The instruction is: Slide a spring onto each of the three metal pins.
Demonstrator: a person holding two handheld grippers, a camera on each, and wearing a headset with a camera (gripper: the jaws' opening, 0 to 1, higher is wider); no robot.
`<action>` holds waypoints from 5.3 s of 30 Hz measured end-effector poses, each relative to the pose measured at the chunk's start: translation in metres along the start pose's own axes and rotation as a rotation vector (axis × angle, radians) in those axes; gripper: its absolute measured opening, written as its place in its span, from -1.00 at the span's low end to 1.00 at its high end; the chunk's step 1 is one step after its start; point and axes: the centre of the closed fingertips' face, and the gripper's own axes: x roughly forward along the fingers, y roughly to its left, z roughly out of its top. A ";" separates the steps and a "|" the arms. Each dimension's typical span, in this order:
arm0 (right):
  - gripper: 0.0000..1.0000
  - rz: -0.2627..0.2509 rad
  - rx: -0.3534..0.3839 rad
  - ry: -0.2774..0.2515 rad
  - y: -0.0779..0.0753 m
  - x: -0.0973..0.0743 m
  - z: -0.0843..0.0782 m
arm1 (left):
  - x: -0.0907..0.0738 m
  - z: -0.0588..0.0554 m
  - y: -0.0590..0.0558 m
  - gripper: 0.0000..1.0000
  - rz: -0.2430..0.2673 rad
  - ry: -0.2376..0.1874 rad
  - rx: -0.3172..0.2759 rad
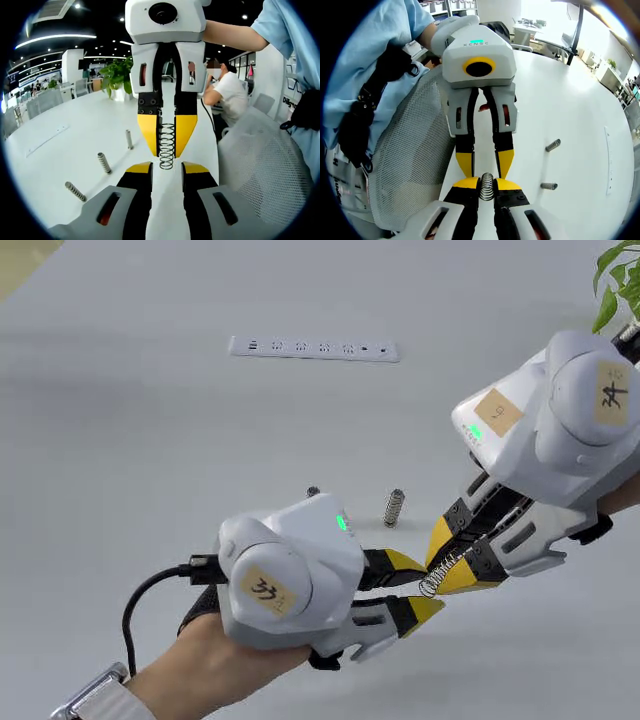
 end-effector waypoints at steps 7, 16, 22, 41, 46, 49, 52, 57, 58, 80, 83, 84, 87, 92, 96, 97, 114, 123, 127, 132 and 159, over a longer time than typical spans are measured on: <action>-0.86 -0.001 0.002 0.002 0.003 0.001 0.000 | -0.007 -0.016 0.008 -0.15 0.051 0.019 -0.032; -0.86 0.000 0.006 0.006 0.002 0.002 -0.002 | -0.021 -0.028 0.029 0.44 0.160 0.020 -0.078; -0.86 -0.001 0.009 0.011 0.000 0.001 -0.006 | -0.032 -0.037 0.045 0.87 0.241 0.033 -0.113; -0.86 -0.023 0.036 0.023 -0.011 -0.003 -0.021 | -0.060 -0.052 0.070 0.98 0.358 0.027 -0.188; -0.86 -0.049 0.051 0.048 -0.024 -0.011 -0.035 | -0.062 -0.055 0.069 0.98 0.360 0.033 -0.191; -0.86 -0.062 0.061 0.060 -0.032 -0.016 -0.040 | -0.062 -0.056 0.068 0.98 0.358 0.035 -0.195; -0.86 -0.082 0.066 0.085 -0.042 -0.021 -0.048 | -0.062 -0.057 0.068 0.98 0.356 0.038 -0.198; -0.86 -0.104 0.078 0.108 -0.058 -0.030 -0.057 | -0.061 -0.059 0.067 0.98 0.354 0.043 -0.202; -0.86 -0.106 0.082 0.110 -0.060 -0.032 -0.058 | -0.061 -0.059 0.067 0.98 0.354 0.041 -0.205; -0.86 -0.144 0.084 0.240 -0.098 -0.042 -0.109 | -0.061 -0.067 0.073 0.97 0.358 0.058 -0.222; -0.86 -0.146 0.082 0.254 -0.101 -0.040 -0.114 | -0.061 -0.067 0.074 0.98 0.360 0.059 -0.226; -0.86 -0.143 0.084 0.258 -0.101 -0.039 -0.115 | -0.061 -0.067 0.074 0.98 0.360 0.058 -0.228; -0.86 -0.138 0.090 0.260 -0.102 -0.037 -0.118 | -0.061 -0.068 0.075 0.98 0.362 0.063 -0.229; -0.86 -0.128 0.099 0.258 -0.102 -0.033 -0.121 | -0.059 -0.071 0.074 0.98 0.357 0.070 -0.235; -0.86 -0.123 0.103 0.258 -0.102 -0.030 -0.123 | -0.058 -0.073 0.072 0.98 0.353 0.072 -0.240; -0.86 -0.123 0.102 0.258 -0.102 -0.029 -0.123 | -0.058 -0.073 0.072 0.98 0.352 0.073 -0.240; -0.86 -0.106 0.094 0.265 -0.105 -0.020 -0.127 | -0.057 -0.079 0.071 0.97 0.353 0.080 -0.256; -0.86 -0.091 0.095 0.277 -0.107 -0.010 -0.132 | -0.057 -0.082 0.072 0.95 0.357 0.084 -0.263; -0.86 -0.085 0.091 0.287 -0.106 -0.004 -0.135 | -0.058 -0.083 0.074 0.95 0.362 0.083 -0.268; -0.86 -0.077 0.087 0.295 -0.107 0.004 -0.137 | -0.060 -0.085 0.075 0.95 0.365 0.086 -0.273; -0.86 -0.074 0.105 0.297 -0.105 0.028 -0.144 | -0.062 -0.091 0.075 0.94 0.366 0.096 -0.284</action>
